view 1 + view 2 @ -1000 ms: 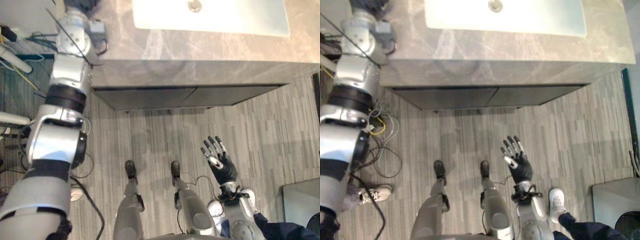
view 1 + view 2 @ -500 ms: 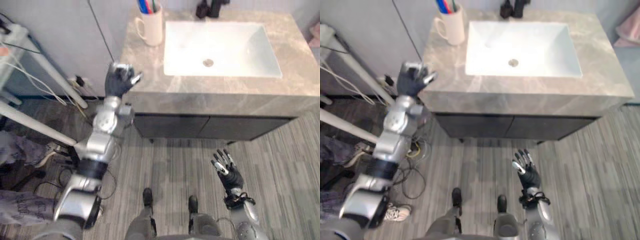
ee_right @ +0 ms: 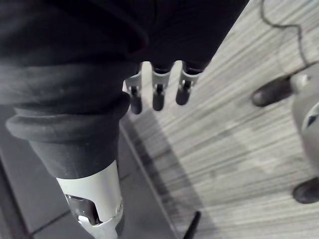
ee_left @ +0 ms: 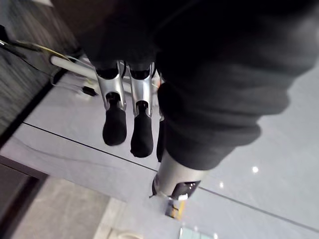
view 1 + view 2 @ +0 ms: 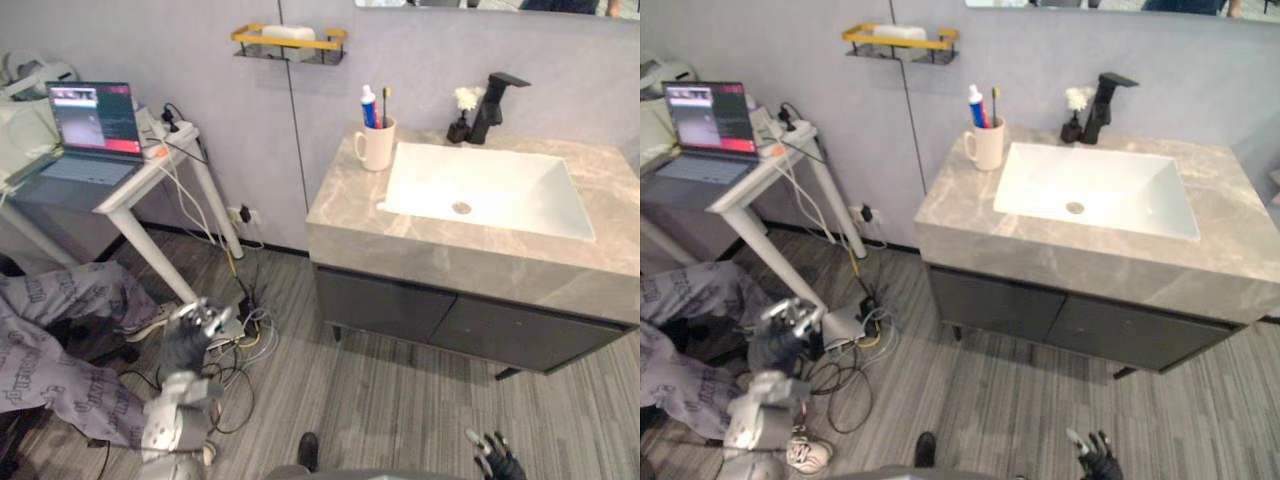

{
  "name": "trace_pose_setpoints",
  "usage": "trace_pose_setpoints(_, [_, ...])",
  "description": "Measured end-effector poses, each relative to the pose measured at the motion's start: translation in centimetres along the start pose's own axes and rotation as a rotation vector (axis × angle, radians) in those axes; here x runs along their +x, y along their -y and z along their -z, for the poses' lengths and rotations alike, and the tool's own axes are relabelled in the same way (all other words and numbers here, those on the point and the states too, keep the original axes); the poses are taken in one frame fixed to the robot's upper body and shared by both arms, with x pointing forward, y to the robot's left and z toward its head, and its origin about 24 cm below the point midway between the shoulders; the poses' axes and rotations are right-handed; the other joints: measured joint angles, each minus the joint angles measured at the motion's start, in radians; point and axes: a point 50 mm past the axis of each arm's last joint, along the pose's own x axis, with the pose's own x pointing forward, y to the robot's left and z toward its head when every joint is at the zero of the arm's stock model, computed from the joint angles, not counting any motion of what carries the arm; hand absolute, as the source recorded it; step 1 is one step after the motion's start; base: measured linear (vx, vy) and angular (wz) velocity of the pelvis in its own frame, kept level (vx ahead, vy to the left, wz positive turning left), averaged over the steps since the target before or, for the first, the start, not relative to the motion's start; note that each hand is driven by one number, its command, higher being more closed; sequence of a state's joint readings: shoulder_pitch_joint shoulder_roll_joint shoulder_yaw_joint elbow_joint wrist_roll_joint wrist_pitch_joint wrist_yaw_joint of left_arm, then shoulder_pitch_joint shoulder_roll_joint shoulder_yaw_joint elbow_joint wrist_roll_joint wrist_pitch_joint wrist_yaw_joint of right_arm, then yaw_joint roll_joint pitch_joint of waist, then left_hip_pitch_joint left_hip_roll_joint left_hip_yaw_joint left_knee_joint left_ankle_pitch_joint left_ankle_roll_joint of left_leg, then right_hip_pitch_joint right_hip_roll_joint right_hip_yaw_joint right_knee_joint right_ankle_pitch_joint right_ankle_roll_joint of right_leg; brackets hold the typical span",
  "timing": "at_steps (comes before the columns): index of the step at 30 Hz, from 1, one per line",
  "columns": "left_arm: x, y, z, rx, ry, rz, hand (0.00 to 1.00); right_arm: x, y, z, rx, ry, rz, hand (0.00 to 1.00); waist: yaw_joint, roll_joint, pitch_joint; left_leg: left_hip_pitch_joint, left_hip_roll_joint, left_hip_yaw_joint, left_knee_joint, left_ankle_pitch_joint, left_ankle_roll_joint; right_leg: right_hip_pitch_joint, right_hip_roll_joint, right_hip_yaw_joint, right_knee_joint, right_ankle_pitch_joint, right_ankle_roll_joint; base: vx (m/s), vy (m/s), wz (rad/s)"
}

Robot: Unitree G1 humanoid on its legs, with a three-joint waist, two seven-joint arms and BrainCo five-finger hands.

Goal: Organize washtable

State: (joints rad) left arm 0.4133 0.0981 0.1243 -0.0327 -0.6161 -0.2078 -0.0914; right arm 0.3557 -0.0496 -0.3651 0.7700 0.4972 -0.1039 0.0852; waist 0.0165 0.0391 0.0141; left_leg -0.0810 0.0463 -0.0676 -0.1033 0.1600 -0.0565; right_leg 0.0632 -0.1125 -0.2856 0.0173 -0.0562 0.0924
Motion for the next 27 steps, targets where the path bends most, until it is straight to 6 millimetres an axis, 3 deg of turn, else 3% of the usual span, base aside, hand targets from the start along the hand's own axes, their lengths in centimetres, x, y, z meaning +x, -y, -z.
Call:
trace_pose_setpoints(2, [-1.2,-1.7,3.1,-0.043,-0.136,-0.061,0.00,-0.3,0.4,1.2,-0.003,-0.044,0.018,0.00,0.000,-0.005,0.000,0.018,-0.001,-0.001,0.000,0.000,0.000,0.020,0.000,-0.009,0.000,-0.005,0.001,0.00,-0.024,0.08])
trace_pose_setpoints(4, [-3.5,-3.3,7.6,-0.096,-0.344,-0.136,0.00,-0.8,0.5,2.6,-0.019,-0.090,0.022,0.00,0.000,-0.011,-0.011,0.025,0.001,-0.001,0.000,-0.001,0.001,0.024,0.000,-0.014,0.009,-0.016,0.004,0.00,-0.032,0.05])
trace_pose_setpoints(5, [-4.3,-3.7,8.7,-0.099,-0.396,-0.155,0.00,-0.9,0.5,2.9,-0.023,-0.103,0.023,0.00,0.000,-0.013,-0.014,0.025,0.001,-0.001,0.000,-0.001,0.001,0.023,0.000,-0.014,0.012,-0.017,0.004,0.00,0.000,0.00])
trace_pose_setpoints(7, [-7.8,-5.2,12.9,-0.058,-0.629,-0.260,0.00,-1.3,0.7,4.5,-0.050,-0.169,0.040,0.00,0.000,-0.025,-0.022,0.026,0.001,-0.001,0.000,-0.002,0.001,0.023,0.000,-0.014,0.015,-0.020,0.005,0.00,0.000,0.00])
trace_pose_setpoints(9, [-10.3,-6.5,15.0,-0.049,-0.774,-0.389,0.00,-1.6,1.0,5.5,-0.038,-0.214,0.071,0.00,-0.001,-0.033,-0.026,0.028,0.001,-0.001,0.000,-0.003,0.001,0.026,0.000,-0.014,0.014,-0.021,0.005,0.00,0.000,0.00])
trace_pose_setpoints(12, [-12.4,-8.9,15.4,0.094,-0.903,-0.536,0.00,-1.5,1.1,6.3,-0.023,-0.260,0.117,0.00,-0.001,-0.035,-0.020,0.049,0.003,0.004,0.000,-0.007,-0.002,0.044,-0.001,-0.008,0.013,-0.022,0.003,0.00,-0.014,-0.04])
trace_pose_setpoints(15, [-14.5,-10.1,15.6,0.253,-1.049,-0.592,0.00,-1.3,0.8,6.3,-0.063,-0.276,0.108,0.00,-0.003,-0.043,-0.019,0.059,0.009,0.030,0.000,-0.013,-0.005,0.039,0.003,0.021,0.011,-0.021,0.003,-0.01,-0.014,-0.26])
trace_pose_setpoints(23, [-15.1,-10.4,15.7,0.461,-1.211,-0.453,0.00,-1.0,0.7,6.6,-0.110,-0.342,0.113,0.00,-0.007,-0.054,-0.014,0.052,0.006,0.047,-0.001,-0.019,0.002,0.036,0.004,0.044,-0.016,-0.022,0.003,0.00,-0.005,-0.08])
trace_pose_setpoints(27, [-14.5,-10.5,15.6,0.545,-1.235,-0.380,0.00,-0.7,0.3,6.4,-0.181,-0.357,0.085,0.00,-0.007,-0.065,-0.009,0.034,0.005,0.050,-0.001,-0.022,0.002,0.017,0.003,0.047,-0.019,-0.021,0.003,0.04,-0.010,-0.02])
